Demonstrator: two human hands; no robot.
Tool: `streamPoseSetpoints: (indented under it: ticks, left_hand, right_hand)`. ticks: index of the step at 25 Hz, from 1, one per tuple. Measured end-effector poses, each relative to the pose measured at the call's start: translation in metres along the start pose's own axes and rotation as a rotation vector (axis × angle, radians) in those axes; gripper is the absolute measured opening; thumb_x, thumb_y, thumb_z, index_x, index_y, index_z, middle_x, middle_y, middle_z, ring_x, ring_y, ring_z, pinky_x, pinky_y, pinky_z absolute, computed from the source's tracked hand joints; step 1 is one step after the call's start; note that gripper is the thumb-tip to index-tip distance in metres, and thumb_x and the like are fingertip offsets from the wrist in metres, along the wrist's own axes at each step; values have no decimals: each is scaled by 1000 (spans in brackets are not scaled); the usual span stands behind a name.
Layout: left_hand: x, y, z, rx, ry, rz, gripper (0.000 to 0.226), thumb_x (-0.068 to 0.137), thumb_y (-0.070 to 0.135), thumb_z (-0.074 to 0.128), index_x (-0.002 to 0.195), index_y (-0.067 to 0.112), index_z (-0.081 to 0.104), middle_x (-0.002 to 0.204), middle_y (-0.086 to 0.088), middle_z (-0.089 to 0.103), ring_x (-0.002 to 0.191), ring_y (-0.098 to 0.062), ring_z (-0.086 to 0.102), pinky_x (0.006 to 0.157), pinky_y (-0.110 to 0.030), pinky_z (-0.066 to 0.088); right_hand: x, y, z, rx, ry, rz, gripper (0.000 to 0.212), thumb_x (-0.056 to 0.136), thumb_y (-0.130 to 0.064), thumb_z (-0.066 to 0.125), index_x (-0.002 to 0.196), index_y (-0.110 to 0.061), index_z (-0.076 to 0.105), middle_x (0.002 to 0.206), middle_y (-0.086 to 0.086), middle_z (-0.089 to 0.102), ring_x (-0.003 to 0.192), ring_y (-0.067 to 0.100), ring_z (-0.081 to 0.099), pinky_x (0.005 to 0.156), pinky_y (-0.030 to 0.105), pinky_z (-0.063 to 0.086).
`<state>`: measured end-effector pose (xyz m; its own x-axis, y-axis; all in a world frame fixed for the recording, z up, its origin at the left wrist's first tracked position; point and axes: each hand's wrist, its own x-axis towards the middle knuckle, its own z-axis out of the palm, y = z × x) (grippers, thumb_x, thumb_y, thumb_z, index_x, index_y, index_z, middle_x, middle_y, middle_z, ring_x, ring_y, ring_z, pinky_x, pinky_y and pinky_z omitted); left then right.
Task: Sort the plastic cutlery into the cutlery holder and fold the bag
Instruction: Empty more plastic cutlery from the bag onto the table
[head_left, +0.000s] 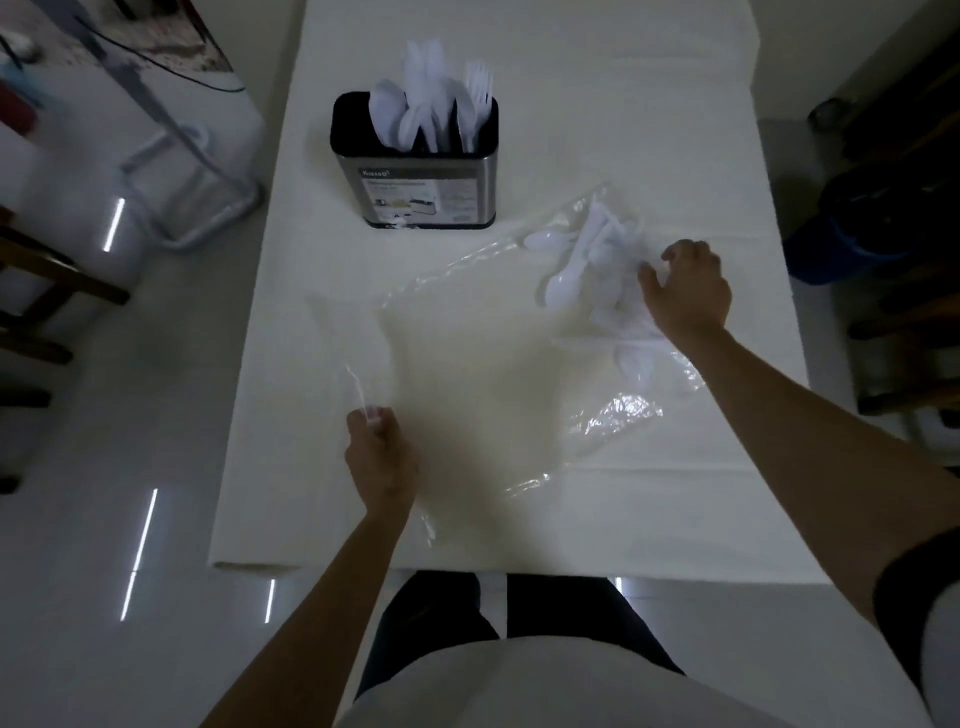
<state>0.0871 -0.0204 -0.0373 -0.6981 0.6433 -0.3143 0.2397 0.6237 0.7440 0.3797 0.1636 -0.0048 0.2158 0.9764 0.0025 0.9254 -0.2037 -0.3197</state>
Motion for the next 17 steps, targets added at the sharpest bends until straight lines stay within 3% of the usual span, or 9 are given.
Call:
streamPoseSetpoints:
  ticks: [4,7,11,14,17]
  left_hand:
    - [-3,-1,4,67,61,13,35,99,40,34,93,8,47,77,-17,63,71,-32,60,65,-38,49]
    - [-2,12,7,104,110,-19,44,101,39,25,94,3,50,79,-17,59,72,-29,54,67,-37,41]
    - [15,23,4,265,166,-35,40,101,33,26,101,2,51,94,-25,62,86,-39,58,72,-41,39]
    - [28,29,3,352,152,25,37,102,30,27,103,1,50,98,-30,61,91,-46,58,75,-46,43]
    - [37,36,7,409,110,87,37,102,28,28,104,-3,49,98,-33,60,92,-47,57,77,-48,44]
  right_hand:
    - [39,9,11,27,-132,190,46,97,-34,41,124,3,49,129,23,48,123,38,44,94,47,42]
    - [45,18,16,121,-189,250,46,97,-34,39,119,4,53,124,25,54,120,38,49,95,44,42]
    - [31,34,12,271,-214,231,38,96,-35,43,99,-2,61,102,22,64,104,37,58,80,38,46]
    - [4,50,1,349,-143,202,30,97,-26,40,77,-9,54,79,16,58,83,35,59,65,29,35]
    - [-26,69,-3,428,-127,316,31,95,-24,40,77,-4,53,84,24,60,78,30,53,66,26,28]
